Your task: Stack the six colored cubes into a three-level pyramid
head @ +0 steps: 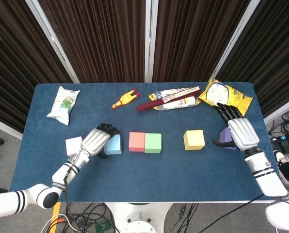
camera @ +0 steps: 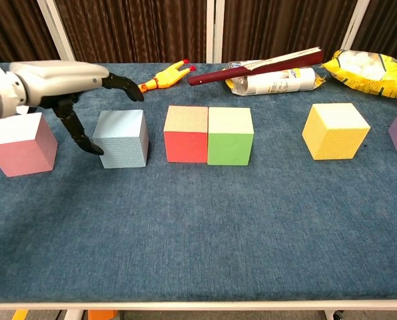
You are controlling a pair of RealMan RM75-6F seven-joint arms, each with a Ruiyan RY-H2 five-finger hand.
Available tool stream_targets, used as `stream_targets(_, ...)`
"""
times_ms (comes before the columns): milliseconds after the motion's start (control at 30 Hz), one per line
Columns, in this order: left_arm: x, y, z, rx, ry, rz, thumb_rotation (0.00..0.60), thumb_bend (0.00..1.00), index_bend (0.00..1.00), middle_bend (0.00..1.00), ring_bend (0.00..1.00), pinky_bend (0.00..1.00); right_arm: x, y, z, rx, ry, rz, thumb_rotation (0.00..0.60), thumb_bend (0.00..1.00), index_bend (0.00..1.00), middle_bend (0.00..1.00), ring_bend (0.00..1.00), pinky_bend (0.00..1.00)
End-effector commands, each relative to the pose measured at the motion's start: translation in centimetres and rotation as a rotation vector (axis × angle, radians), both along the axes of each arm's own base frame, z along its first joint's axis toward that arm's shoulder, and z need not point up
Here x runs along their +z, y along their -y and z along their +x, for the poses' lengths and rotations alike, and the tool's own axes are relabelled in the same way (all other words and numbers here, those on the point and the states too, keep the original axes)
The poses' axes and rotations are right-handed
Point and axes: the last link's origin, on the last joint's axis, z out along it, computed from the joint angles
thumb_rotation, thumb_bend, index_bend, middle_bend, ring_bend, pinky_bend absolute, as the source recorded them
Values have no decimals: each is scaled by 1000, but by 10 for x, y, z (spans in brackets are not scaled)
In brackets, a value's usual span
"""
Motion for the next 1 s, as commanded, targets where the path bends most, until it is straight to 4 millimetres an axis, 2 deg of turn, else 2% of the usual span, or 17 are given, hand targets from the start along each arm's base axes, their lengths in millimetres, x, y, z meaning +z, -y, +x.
stream_targets(33, -7, -1, 3, 7, -4, 7, 600, 0, 162, 152, 57, 116, -1, 0, 0, 4, 4, 1, 600, 74, 0, 33, 0, 0)
stream_targets(167, -11, -3, 2, 3, -44, 36, 600, 0, 163, 166, 59, 116, -2, -1, -1, 8, 3, 8, 600, 74, 0, 33, 0, 0)
stream_targets(400, -12, -6, 0, 42, -73, 50, 600, 0, 199, 232, 117, 116, -4, 0, -5, 3, 9, 16, 600, 75, 0, 34, 0, 0)
stream_targets(667, -17, -12, 1, 65, -37, 72, 600, 0, 340, 389, 234, 116, -6, 0, -7, 1, 13, 20, 600, 74, 0, 39, 0, 0)
stream_targets(767, -17, -15, 0, 57, -39, 75, 600, 8, 375, 405, 237, 116, -6, -1, -8, 0, 14, 21, 600, 74, 0, 42, 0, 0)
stream_targets(1000, -12, -24, 3, 11, -53, 58, 600, 15, 378, 408, 237, 116, -6, -2, -9, 0, 13, 16, 600, 75, 0, 43, 0, 0)
